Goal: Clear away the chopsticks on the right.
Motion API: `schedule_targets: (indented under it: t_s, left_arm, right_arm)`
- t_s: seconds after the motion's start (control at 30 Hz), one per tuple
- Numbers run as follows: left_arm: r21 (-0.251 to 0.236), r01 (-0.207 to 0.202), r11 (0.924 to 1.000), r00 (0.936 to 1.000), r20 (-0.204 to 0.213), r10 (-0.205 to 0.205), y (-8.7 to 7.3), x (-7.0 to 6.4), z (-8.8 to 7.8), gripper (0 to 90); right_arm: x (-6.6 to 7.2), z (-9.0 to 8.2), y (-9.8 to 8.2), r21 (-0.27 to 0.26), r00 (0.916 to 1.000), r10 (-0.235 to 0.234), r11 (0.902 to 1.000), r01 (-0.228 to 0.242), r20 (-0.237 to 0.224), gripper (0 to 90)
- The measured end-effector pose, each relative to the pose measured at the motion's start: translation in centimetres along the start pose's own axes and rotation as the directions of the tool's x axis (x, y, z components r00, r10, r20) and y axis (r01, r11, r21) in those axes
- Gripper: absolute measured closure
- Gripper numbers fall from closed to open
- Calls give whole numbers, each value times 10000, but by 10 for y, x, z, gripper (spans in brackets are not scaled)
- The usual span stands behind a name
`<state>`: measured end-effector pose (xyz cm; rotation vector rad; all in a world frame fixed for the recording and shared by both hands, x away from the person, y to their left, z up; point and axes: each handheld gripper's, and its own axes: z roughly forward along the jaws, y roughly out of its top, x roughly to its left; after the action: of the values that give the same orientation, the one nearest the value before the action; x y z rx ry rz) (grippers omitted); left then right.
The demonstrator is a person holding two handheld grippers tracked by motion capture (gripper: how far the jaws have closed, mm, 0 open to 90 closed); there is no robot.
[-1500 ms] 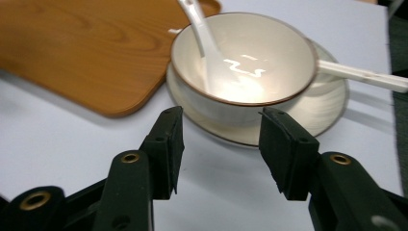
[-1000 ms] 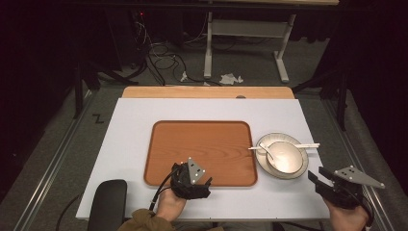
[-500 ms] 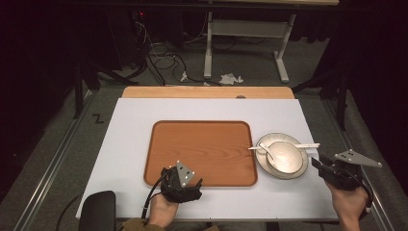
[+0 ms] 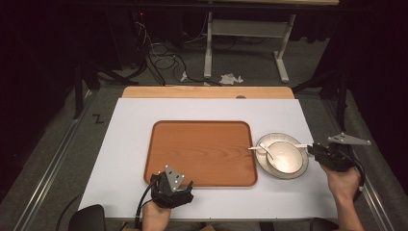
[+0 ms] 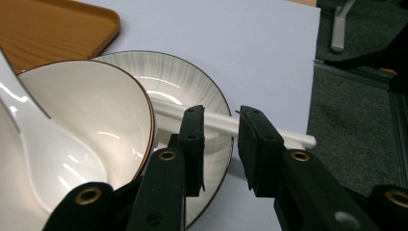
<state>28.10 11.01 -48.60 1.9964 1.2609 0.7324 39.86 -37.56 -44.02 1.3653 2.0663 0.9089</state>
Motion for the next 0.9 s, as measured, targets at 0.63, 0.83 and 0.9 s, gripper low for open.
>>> schedule_targets:
  t_s: [0.63,0.83,0.9]
  left_arm:
    - [152,648,9978,9955,-706,-636,-14,8,-15,163]
    - [148,698,9975,9952,-697,-686,-15,9,-16,164]
    - [155,688,9975,9953,-692,-675,-15,9,-16,163]
  right_arm:
    - [-3,55,27,1731,9960,-643,9821,741,-616,694]
    - [-5,60,29,1882,9954,-594,9794,727,-752,669]
    - [-5,61,30,1942,9952,-609,9781,749,-771,668]
